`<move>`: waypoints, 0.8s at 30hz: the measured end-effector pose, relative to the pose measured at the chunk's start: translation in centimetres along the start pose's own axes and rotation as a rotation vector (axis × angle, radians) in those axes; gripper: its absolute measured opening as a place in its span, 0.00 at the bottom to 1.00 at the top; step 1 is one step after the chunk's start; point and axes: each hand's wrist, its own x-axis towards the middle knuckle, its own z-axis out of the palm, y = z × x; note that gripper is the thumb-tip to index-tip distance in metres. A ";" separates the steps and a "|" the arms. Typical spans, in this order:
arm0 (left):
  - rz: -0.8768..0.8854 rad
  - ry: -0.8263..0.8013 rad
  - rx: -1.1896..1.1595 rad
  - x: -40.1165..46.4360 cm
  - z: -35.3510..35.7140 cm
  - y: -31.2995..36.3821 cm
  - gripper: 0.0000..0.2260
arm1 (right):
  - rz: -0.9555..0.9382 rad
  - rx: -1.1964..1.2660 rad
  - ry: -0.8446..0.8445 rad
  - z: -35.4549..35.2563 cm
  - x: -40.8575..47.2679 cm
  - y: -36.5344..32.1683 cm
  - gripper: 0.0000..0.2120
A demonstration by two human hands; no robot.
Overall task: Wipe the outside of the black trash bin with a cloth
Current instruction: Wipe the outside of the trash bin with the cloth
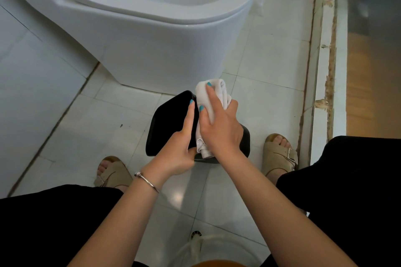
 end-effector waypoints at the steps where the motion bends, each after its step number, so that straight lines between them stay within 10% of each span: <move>1: -0.005 0.002 0.002 0.0 -0.1 0.0 0.48 | -0.005 -0.009 0.000 0.0 0.0 0.0 0.24; 24: -0.126 0.269 -0.209 -1.1 0.2 -1.5 0.50 | 0.229 -0.085 -0.075 1.0 0.7 6.1 0.24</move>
